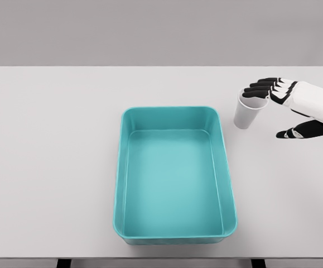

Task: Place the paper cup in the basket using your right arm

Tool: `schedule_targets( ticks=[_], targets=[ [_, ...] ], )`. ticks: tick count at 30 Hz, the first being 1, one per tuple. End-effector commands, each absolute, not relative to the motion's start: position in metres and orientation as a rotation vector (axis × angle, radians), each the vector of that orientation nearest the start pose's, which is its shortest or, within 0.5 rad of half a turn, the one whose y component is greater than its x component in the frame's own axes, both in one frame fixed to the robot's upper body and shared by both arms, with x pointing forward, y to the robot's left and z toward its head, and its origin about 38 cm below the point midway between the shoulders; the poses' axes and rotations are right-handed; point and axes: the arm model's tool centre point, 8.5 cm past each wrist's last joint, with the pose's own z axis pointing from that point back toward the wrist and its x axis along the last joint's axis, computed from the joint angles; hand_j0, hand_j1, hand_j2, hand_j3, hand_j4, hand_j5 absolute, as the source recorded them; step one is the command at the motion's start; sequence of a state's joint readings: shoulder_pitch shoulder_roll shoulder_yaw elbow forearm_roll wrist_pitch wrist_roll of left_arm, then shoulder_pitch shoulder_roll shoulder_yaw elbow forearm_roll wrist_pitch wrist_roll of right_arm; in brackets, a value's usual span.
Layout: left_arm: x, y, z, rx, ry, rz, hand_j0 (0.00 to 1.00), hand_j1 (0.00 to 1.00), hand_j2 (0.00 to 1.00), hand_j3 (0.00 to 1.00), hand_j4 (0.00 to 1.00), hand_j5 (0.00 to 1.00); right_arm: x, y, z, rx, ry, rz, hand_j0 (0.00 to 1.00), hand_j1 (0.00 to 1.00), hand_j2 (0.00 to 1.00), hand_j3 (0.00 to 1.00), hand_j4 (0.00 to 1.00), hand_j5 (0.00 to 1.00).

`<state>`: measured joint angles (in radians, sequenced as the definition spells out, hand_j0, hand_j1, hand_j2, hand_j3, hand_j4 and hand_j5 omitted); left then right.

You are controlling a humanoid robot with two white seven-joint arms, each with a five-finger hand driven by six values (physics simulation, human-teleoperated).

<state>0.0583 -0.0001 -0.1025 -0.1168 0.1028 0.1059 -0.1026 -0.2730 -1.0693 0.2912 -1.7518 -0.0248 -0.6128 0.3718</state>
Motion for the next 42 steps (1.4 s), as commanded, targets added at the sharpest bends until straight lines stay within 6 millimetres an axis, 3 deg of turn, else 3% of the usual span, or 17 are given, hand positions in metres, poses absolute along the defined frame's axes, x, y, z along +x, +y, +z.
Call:
schedule_targets(
  ticks=[1, 5, 7, 9, 11, 14, 16, 19, 23, 28, 31, 35, 42],
  targets=[
    [-0.008, 0.259, -0.264, -0.027, 0.048, 0.004, 1.00, 1.00, 1.00, 1.00, 1.00, 1.00, 0.354, -0.344, 0.281, -0.253, -1.797, 1.749, 1.00, 1.00, 1.00, 1.00, 1.00, 1.00],
    [-0.008, 0.259, -0.264, -0.027, 0.048, 0.006, 1.00, 1.00, 1.00, 1.00, 1.00, 1.00, 0.359, -0.337, 0.274, -0.290, -1.818, 1.749, 1.00, 1.00, 1.00, 1.00, 1.00, 1.00],
    [-0.008, 0.259, -0.264, -0.027, 0.048, 0.004, 1.00, 1.00, 1.00, 1.00, 1.00, 1.00, 0.377, -0.353, 0.276, -0.357, -1.908, 1.562, 1.00, 1.00, 1.00, 1.00, 1.00, 1.00],
    [-0.008, 0.259, -0.264, -0.027, 0.048, 0.004, 1.00, 1.00, 1.00, 1.00, 1.00, 1.00, 0.380, -0.351, 0.275, -0.339, -1.952, 1.498, 1.00, 1.00, 1.00, 1.00, 1.00, 1.00],
    [-0.008, 0.259, -0.264, -0.027, 0.048, 0.004, 1.00, 1.00, 1.00, 1.00, 1.00, 1.00, 0.379, -0.352, 0.277, -0.263, -2.007, 1.409, 1.00, 1.00, 1.00, 1.00, 1.00, 1.00],
    [-0.008, 0.259, -0.264, -0.027, 0.048, 0.004, 1.00, 1.00, 1.00, 1.00, 1.00, 1.00, 0.376, -0.363, 0.264, -0.062, -2.004, 1.276, 1.00, 1.00, 1.00, 1.00, 1.00, 1.00],
    [-0.008, 0.259, -0.264, -0.027, 0.048, 0.004, 1.00, 1.00, 1.00, 1.00, 1.00, 1.00, 0.384, -0.370, 0.243, 0.063, -1.944, 1.100, 1.00, 1.00, 1.00, 1.00, 1.00, 1.00],
    [-0.008, 0.259, -0.264, -0.027, 0.048, 0.006, 1.00, 1.00, 1.00, 1.00, 1.00, 1.00, 0.397, -0.385, 0.223, 0.065, -1.834, 0.905, 1.00, 1.00, 1.00, 1.00, 1.00, 1.00],
    [-0.008, 0.259, -0.264, -0.027, 0.048, 0.004, 1.00, 1.00, 1.00, 1.00, 1.00, 1.00, 0.404, -0.414, 0.183, 0.053, -1.690, 0.764, 1.00, 1.00, 1.00, 1.00, 1.00, 1.00],
    [-0.008, 0.259, -0.264, -0.027, 0.048, 0.004, 1.00, 1.00, 1.00, 1.00, 1.00, 1.00, 0.404, -0.435, 0.136, 0.052, -1.577, 0.656, 1.00, 1.00, 1.00, 1.00, 1.00, 1.00],
    [-0.008, 0.259, -0.264, -0.027, 0.048, 0.004, 1.00, 1.00, 1.00, 1.00, 1.00, 1.00, 0.417, -0.417, 0.121, 0.137, -1.568, 0.595, 1.00, 1.00, 1.00, 1.00, 1.00, 1.00],
    [-0.008, 0.259, -0.264, -0.027, 0.048, 0.004, 1.00, 1.00, 1.00, 1.00, 1.00, 1.00, 0.422, -0.418, 0.108, 0.146, -1.538, 0.554, 1.00, 1.00, 1.00, 1.00, 1.00, 1.00],
    [-0.008, 0.259, -0.264, -0.027, 0.048, 0.004, 1.00, 1.00, 1.00, 1.00, 1.00, 1.00, 0.434, -0.395, 0.090, 0.205, -1.522, 0.517, 1.00, 1.00, 1.00, 1.00, 1.00, 1.00]
  ],
)
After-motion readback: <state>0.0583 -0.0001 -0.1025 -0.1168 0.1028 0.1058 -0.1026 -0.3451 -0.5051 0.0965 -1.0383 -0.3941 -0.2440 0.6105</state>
